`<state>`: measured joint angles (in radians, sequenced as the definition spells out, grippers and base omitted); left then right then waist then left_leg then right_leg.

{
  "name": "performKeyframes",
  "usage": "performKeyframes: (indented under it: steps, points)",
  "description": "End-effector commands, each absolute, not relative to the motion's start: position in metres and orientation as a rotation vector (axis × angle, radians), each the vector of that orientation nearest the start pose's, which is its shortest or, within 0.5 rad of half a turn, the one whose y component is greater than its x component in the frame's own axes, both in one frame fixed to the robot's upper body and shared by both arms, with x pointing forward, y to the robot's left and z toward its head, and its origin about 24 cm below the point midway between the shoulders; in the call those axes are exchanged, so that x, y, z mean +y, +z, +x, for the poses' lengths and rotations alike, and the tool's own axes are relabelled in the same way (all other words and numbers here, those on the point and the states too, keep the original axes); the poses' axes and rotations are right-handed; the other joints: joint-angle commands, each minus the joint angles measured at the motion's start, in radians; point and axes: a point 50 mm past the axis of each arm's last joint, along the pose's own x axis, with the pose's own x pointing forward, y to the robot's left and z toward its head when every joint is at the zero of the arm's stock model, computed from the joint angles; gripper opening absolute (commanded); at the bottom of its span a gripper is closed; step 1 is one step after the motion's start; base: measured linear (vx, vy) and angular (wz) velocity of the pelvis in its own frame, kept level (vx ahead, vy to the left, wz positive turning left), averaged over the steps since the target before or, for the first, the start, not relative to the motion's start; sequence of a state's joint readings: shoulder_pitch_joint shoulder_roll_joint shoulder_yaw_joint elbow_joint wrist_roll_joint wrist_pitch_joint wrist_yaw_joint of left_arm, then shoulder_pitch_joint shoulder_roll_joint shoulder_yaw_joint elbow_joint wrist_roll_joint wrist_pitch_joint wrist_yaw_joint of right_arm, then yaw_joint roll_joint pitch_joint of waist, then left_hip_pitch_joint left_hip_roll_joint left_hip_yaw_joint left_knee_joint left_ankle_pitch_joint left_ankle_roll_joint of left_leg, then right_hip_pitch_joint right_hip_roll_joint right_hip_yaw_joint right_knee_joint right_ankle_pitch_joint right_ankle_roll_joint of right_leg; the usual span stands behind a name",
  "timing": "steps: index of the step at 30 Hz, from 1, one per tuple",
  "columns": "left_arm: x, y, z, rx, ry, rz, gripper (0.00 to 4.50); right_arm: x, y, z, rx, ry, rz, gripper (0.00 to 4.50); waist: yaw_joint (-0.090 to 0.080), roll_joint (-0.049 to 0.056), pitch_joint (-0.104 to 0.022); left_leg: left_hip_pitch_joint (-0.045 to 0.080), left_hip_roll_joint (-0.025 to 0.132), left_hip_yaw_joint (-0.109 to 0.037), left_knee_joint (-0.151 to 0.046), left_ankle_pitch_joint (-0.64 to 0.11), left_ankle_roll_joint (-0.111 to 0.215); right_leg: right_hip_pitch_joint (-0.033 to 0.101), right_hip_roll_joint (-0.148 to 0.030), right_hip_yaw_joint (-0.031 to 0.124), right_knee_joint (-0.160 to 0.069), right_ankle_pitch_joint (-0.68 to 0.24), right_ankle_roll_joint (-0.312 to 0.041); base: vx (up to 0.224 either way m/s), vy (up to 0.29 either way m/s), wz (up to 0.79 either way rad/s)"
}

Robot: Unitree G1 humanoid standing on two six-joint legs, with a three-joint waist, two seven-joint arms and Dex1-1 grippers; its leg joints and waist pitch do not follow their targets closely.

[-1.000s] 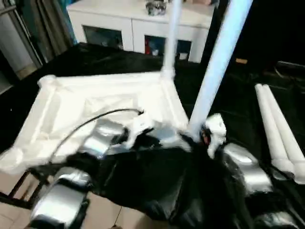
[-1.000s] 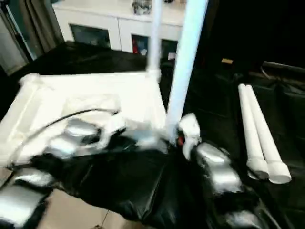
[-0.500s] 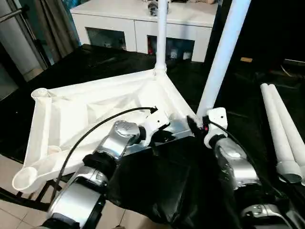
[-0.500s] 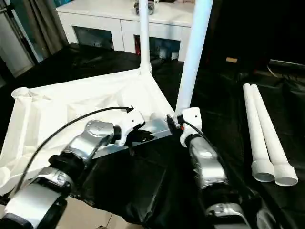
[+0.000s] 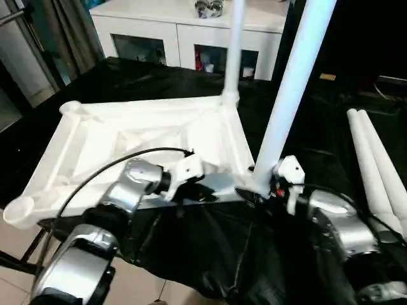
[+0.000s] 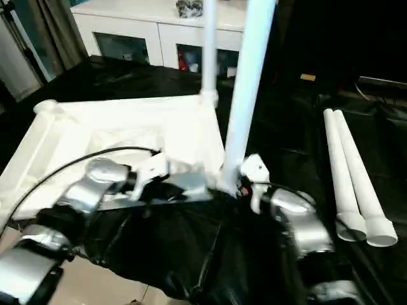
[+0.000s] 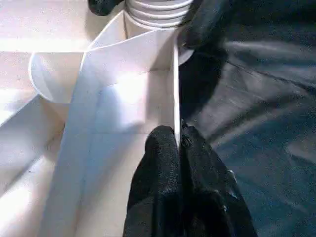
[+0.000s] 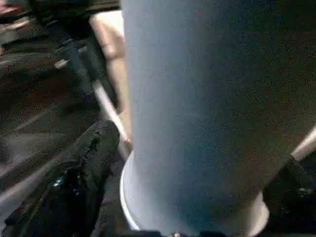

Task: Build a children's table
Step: Rotate leg to tighten

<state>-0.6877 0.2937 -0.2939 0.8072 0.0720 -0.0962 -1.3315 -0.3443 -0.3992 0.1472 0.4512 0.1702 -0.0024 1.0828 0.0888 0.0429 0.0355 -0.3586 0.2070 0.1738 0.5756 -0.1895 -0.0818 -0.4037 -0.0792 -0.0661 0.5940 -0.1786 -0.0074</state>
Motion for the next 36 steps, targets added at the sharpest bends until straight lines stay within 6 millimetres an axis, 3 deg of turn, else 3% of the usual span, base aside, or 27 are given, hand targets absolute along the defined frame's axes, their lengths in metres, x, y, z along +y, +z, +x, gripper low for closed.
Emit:
performKeyframes:
  steps: [1, 7, 12, 13, 16, 18, 20, 21, 22, 23, 24, 25, 27, 28, 30, 31, 32, 36]
  points:
    - [0.110, 0.049, 0.315, 0.412, -1.605, 0.463, 0.00, -0.157, 0.034, 0.278, 0.297, 1.266, -0.169, 3.37, 0.002, -0.017, -0.055, -0.001, 0.023, 0.003, -0.059, -0.179, 0.099, 0.059, -0.059, 0.037, -0.065, -0.169, -0.245, 0.000, 0.000, 0.00]
    - [0.114, 0.050, 0.311, 0.419, -1.664, 0.460, 0.00, -0.156, 0.035, 0.273, 0.335, 1.345, -0.155, 2.84, 0.003, -0.015, -0.056, 0.000, 0.024, 0.003, -0.058, -0.168, 0.090, 0.058, -0.058, 0.037, -0.060, -0.131, -0.259, 0.000, 0.000, 0.00]
    - [0.112, 0.049, 0.314, 0.415, -1.625, 0.449, 0.00, -0.152, 0.036, 0.277, 0.299, 1.271, -0.126, 2.77, 0.003, -0.016, -0.054, 0.000, 0.023, 0.003, -0.059, -0.171, 0.081, 0.059, -0.058, 0.037, -0.061, -0.143, -0.257, 0.000, 0.000, 0.00]
    - [0.107, 0.049, 0.320, 0.410, -1.534, 0.447, 0.00, -0.152, 0.031, 0.287, 0.284, 1.105, -0.129, 2.77, 0.002, -0.015, -0.052, 0.000, 0.023, 0.003, -0.060, -0.178, 0.074, 0.056, -0.058, 0.037, -0.064, -0.162, -0.252, 0.000, 0.000, 0.00]
    - [0.101, 0.049, 0.328, 0.411, -1.436, 0.444, 0.00, -0.155, 0.027, 0.299, 0.263, 0.911, -0.138, 2.76, -0.006, -0.017, -0.049, 0.004, 0.018, -0.001, -0.066, -0.223, 0.034, 0.056, -0.062, 0.037, -0.077, -0.284, -0.215, 0.000, 0.000, 0.00]
    - [0.094, 0.049, 0.334, 0.409, -1.360, 0.425, 0.00, -0.158, 0.024, 0.307, 0.267, 0.748, -0.136, 2.75, -0.012, -0.016, -0.045, 0.007, 0.016, -0.001, -0.069, -0.232, 0.014, 0.050, -0.059, 0.039, -0.081, -0.319, -0.199, 0.000, 0.000, 0.00]
    - [0.074, 0.050, 0.342, 0.397, -1.238, 0.401, 0.00, -0.162, 0.017, 0.319, 0.269, 0.456, -0.086, 2.75, -0.015, -0.011, -0.048, 0.011, 0.013, -0.002, -0.068, -0.239, 0.002, 0.048, -0.060, 0.040, -0.084, -0.335, -0.189, 0.000, 0.000, 0.00]
    - [0.074, 0.050, 0.342, 0.397, -1.238, 0.401, 0.00, -0.162, 0.017, 0.319, 0.269, 0.456, -0.086, 2.75, -0.016, -0.014, -0.048, 0.011, 0.013, -0.001, -0.068, -0.234, 0.000, 0.048, -0.059, 0.040, -0.085, -0.325, -0.187, 0.000, 0.000, 0.00]
    - [0.067, 0.050, 0.345, 0.392, -1.202, 0.389, 0.00, -0.161, 0.015, 0.320, 0.271, 0.384, -0.071, 2.75, -0.014, -0.016, -0.051, 0.009, 0.013, -0.002, -0.067, -0.212, 0.005, 0.053, -0.058, 0.040, -0.080, -0.284, -0.192, 0.000, 0.000, 0.00]
    - [0.057, 0.051, 0.348, 0.384, -1.141, 0.363, 0.00, -0.158, 0.013, 0.321, 0.270, 0.311, -0.052, 2.75, -0.013, -0.012, -0.052, 0.009, 0.012, -0.001, -0.064, -0.205, 0.010, 0.052, -0.057, 0.041, -0.078, -0.259, -0.197, 0.000, 0.000, 0.00]
    - [0.056, 0.051, 0.348, 0.384, -1.136, 0.361, 0.00, -0.158, 0.013, 0.321, 0.270, 0.305, -0.052, 2.75, -0.011, -0.013, -0.053, 0.010, 0.013, 0.000, -0.062, -0.188, 0.015, 0.051, -0.055, 0.042, -0.075, -0.214, -0.205, 0.000, 0.000, 0.00]
    - [0.047, 0.051, 0.349, 0.374, -1.095, 0.349, 0.00, -0.150, 0.011, 0.321, 0.266, 0.280, -0.040, 2.75, -0.006, -0.006, -0.058, 0.008, 0.011, 0.002, -0.058, -0.156, 0.031, 0.053, -0.054, 0.042, -0.069, -0.137, -0.219, 0.000, 0.000, 0.00]
    - [0.039, 0.051, 0.349, 0.357, -1.079, 0.346, 0.00, -0.139, 0.010, 0.320, 0.263, 0.294, -0.040, 2.75, -0.003, -0.009, -0.058, 0.008, 0.010, 0.002, -0.057, -0.146, 0.041, 0.056, -0.052, 0.041, -0.066, -0.104, -0.228, 0.000, 0.000, 0.00]
    - [0.038, 0.050, 0.348, 0.354, -1.085, 0.346, 0.00, -0.136, 0.011, 0.320, 0.256, 0.310, -0.052, 2.75, 0.000, 0.004, -0.058, 0.004, 0.009, 0.000, -0.057, -0.141, 0.049, 0.059, -0.055, 0.040, -0.064, -0.092, -0.232, 0.000, 0.000, 0.00]
    - [0.037, 0.049, 0.346, 0.352, -1.100, 0.350, 0.00, -0.133, 0.012, 0.320, 0.239, 0.330, -0.050, 2.75, -0.002, -0.005, -0.057, 0.003, 0.008, 0.001, -0.057, -0.160, 0.063, 0.062, -0.056, 0.038, -0.070, -0.131, -0.223, 0.000, 0.000, 0.00]
    - [0.037, 0.048, 0.346, 0.351, -1.107, 0.356, 0.00, -0.132, 0.014, 0.321, 0.226, 0.329, -0.034, 3.10, -0.002, -0.004, -0.056, 0.002, 0.008, 0.001, -0.058, -0.166, 0.065, 0.062, -0.057, 0.038, -0.072, -0.150, -0.219, 0.000, 0.000, 0.00]
    - [0.038, 0.048, 0.345, 0.352, -1.116, 0.356, 0.00, -0.133, 0.015, 0.322, 0.220, 0.322, -0.026, 3.30, -0.002, 0.004, -0.055, 0.003, 0.009, 0.001, -0.059, -0.178, 0.063, 0.060, -0.058, 0.037, -0.077, -0.182, -0.212, 0.000, 0.000, 0.00]
    - [0.040, 0.047, 0.345, 0.355, -1.125, 0.365, 0.00, -0.136, 0.019, 0.325, 0.199, 0.320, -0.031, 3.65, -0.008, 0.004, -0.054, 0.001, 0.010, -0.002, -0.062, -0.186, 0.059, 0.061, -0.057, 0.036, -0.077, -0.197, -0.204, 0.000, 0.000, 0.00]
